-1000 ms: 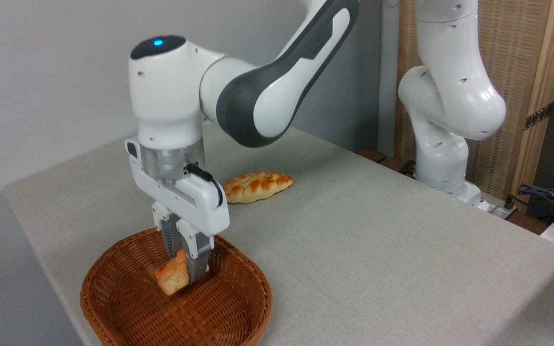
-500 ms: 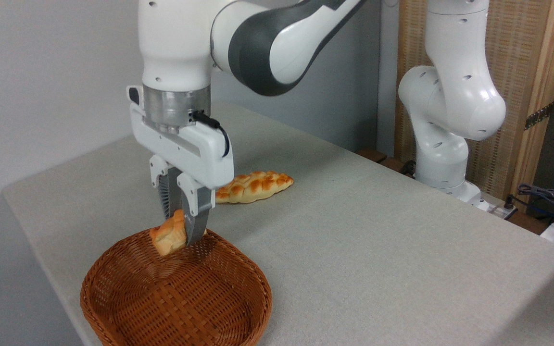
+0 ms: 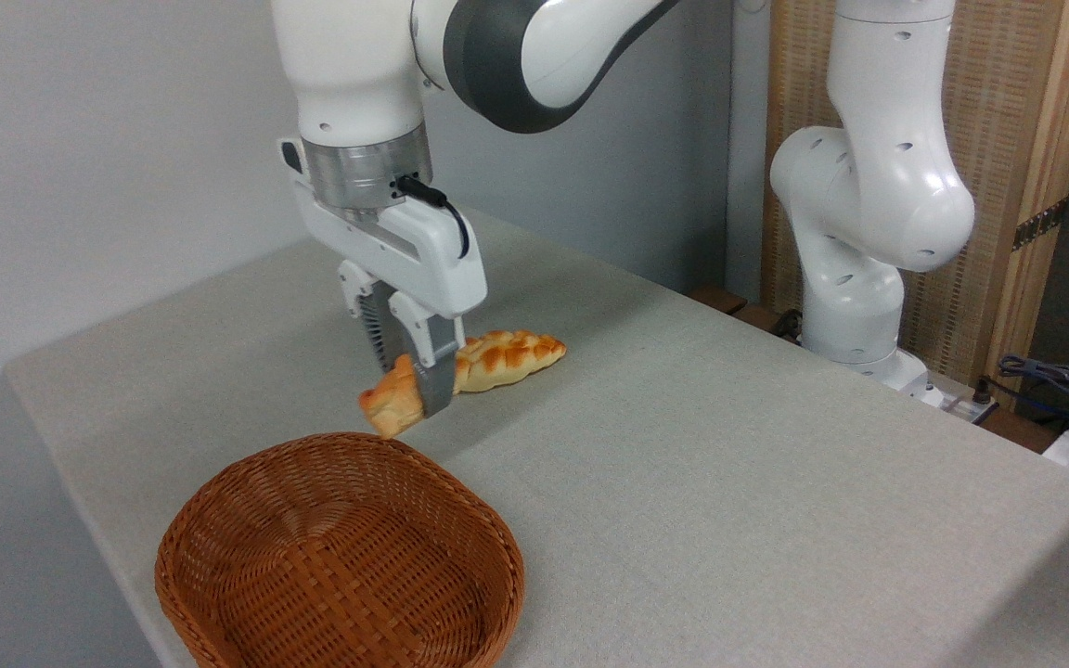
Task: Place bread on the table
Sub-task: 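Lower the bun onto the table beside the roll and release it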
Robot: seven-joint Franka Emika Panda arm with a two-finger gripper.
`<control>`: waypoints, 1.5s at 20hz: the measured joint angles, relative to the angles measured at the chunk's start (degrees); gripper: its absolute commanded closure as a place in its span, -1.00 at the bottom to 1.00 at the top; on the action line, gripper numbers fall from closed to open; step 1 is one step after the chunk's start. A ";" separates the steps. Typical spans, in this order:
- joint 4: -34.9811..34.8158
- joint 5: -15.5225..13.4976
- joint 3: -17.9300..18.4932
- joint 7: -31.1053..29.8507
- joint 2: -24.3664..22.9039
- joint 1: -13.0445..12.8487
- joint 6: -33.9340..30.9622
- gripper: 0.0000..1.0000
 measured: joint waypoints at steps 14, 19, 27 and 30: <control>-2.17 0.00 -0.08 0.00 1.62 -4.05 -4.71 -1.00; -2.17 0.00 -0.08 0.00 1.62 -4.05 -4.71 -1.00; -1.62 0.01 -0.05 0.00 1.53 -4.04 -4.03 -1.00; -0.92 0.16 -0.02 0.00 1.40 -4.04 -1.75 -1.00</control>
